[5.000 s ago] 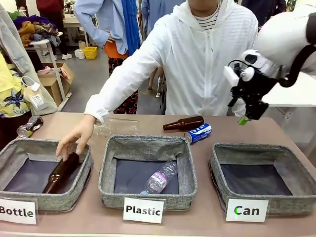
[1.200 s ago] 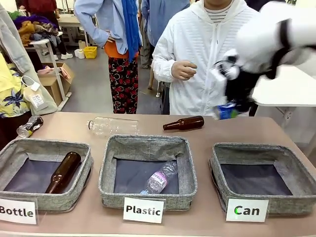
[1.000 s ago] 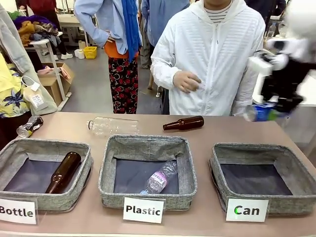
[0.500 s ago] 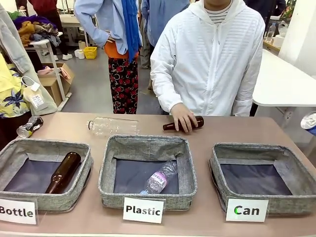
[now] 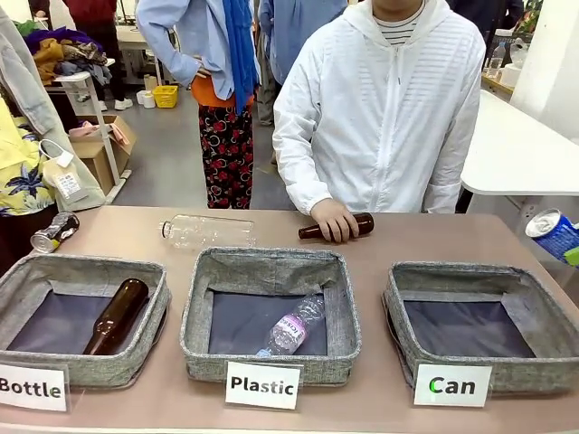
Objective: Sort the can waste into the basket.
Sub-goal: Pick up the can waste from the table and place it in the right Fabric basket.
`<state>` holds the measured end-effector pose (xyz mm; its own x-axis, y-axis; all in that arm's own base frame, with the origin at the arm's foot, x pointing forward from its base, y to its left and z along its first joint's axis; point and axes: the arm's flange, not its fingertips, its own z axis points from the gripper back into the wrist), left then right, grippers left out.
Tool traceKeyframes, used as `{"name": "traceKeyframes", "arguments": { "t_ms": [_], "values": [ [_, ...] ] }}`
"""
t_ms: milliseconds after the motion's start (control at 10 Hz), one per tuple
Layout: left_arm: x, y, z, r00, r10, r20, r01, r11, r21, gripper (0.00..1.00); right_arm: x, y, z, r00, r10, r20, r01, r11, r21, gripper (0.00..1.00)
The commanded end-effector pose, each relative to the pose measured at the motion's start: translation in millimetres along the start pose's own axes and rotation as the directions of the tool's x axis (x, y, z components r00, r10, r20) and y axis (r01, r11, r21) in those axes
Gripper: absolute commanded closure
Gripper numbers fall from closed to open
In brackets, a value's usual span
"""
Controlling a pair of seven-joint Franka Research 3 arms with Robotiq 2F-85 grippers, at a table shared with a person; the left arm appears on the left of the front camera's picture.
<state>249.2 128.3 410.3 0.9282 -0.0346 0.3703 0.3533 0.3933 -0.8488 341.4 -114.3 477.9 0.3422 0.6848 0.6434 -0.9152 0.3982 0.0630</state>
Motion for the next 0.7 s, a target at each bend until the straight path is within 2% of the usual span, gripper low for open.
{"name": "traceKeyframes", "arguments": {
  "t_ms": [0,100,600],
  "values": [
    [-1.4,-2.3,-0.3,1.0,0.011,-0.002,-0.011,1.0,-0.006,0.0,9.5,-6.0,-5.4,1.0,0.017,0.002,-0.017,1.0,-0.026,0.07],
    [-1.4,-2.3,-0.3,1.0,0.011,-0.002,-0.011,1.0,-0.006,0.0,12.7,-7.8,-6.3,1.0,0.02,-0.006,-0.02,1.0,-0.022,0.0],
    [-1.4,-2.3,-0.3,1.0,0.011,-0.002,-0.011,1.0,-0.006,0.0,16.7,-14.2,-9.3,1.0,0.008,0.016,-0.008,1.0,-0.029,0.0]
  ]
}}
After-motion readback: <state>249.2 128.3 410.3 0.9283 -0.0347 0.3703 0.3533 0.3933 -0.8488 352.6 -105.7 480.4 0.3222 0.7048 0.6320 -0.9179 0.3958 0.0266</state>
